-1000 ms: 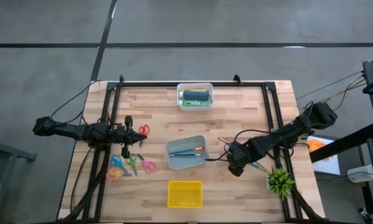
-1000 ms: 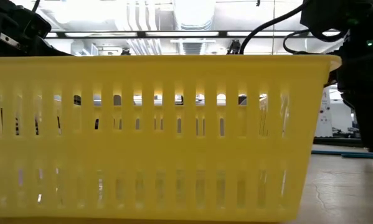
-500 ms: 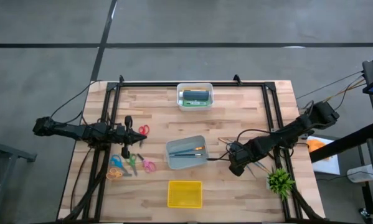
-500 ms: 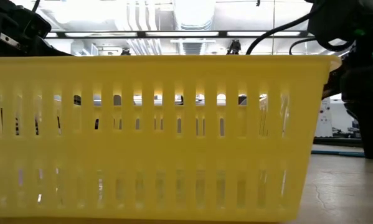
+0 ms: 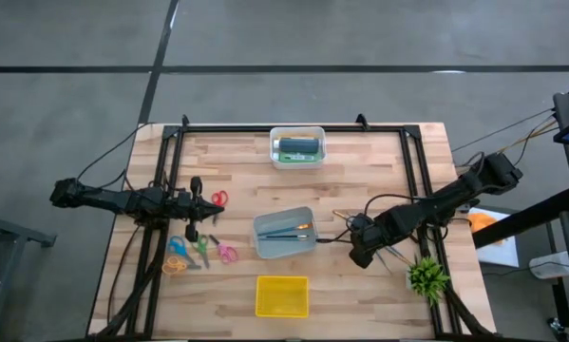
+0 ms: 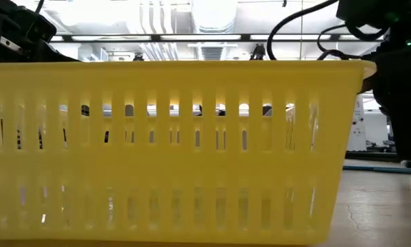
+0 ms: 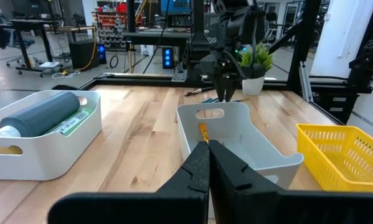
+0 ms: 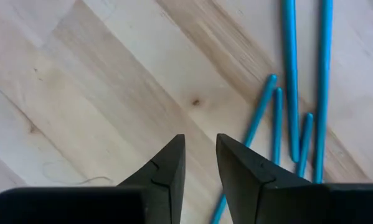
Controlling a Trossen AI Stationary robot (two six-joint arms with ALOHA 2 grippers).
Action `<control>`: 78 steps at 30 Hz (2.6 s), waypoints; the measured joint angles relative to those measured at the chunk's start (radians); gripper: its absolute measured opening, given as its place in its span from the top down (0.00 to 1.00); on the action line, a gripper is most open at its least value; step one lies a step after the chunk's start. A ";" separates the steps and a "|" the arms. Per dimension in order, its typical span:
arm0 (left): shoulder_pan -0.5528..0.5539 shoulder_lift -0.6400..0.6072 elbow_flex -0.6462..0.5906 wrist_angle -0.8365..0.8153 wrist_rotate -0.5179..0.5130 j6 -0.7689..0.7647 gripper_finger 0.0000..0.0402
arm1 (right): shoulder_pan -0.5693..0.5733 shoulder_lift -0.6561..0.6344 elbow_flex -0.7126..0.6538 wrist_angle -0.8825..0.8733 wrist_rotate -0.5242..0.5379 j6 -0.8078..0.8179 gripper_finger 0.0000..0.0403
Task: Pick & Place Paint Supplies
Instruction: Put the blue paint brush into the gray bin
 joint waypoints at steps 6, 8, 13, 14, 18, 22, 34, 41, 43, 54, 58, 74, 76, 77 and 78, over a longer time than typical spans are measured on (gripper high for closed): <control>0.000 0.000 0.000 0.000 0.000 0.000 1.00 | 0.000 0.004 -0.006 -0.050 -0.012 0.037 0.78; 0.000 0.000 0.000 0.000 0.000 0.000 1.00 | 0.000 0.004 -0.010 -0.052 -0.021 0.061 0.78; 0.000 0.000 0.000 0.000 0.000 0.000 1.00 | 0.015 0.008 -0.016 -0.048 -0.025 0.083 0.78; 0.000 0.000 0.000 0.000 0.000 0.000 1.00 | 0.018 0.008 -0.019 -0.049 -0.025 0.092 0.78; 0.000 0.000 0.000 0.000 0.000 0.000 1.00 | 0.023 0.008 -0.042 -0.044 -0.025 0.128 0.78; 0.000 0.000 0.000 0.000 0.000 0.000 1.00 | 0.022 0.008 -0.075 0.004 -0.025 0.130 0.78; 0.000 0.000 0.000 0.000 0.000 0.000 1.00 | 0.022 0.006 -0.095 0.027 -0.019 0.151 0.80; 0.000 0.000 0.000 0.000 0.000 0.000 1.00 | 0.022 0.006 -0.096 0.010 0.000 0.167 0.96; 0.000 0.000 0.000 0.000 0.000 0.000 1.00 | 0.022 0.006 -0.096 0.010 0.000 0.167 0.96; 0.000 0.000 0.000 0.000 0.000 0.000 1.00 | 0.022 0.008 -0.096 0.012 0.001 0.177 0.96; 0.000 0.000 0.000 0.000 0.000 0.000 1.00 | 0.022 0.006 -0.097 0.013 0.001 0.174 0.96; 0.000 0.000 0.000 0.000 0.000 0.000 1.00 | 0.021 -0.003 0.073 -0.098 0.080 0.027 0.96; 0.000 0.000 0.000 0.000 0.000 0.000 1.00 | 0.021 -0.002 0.106 -0.105 0.107 -0.018 0.96; 0.000 0.000 0.000 0.000 0.000 0.000 1.00 | 0.021 -0.003 0.122 -0.104 0.123 -0.043 0.96; 0.000 0.000 0.000 0.000 0.000 0.000 1.00 | 0.021 -0.003 0.136 -0.105 0.138 -0.069 0.96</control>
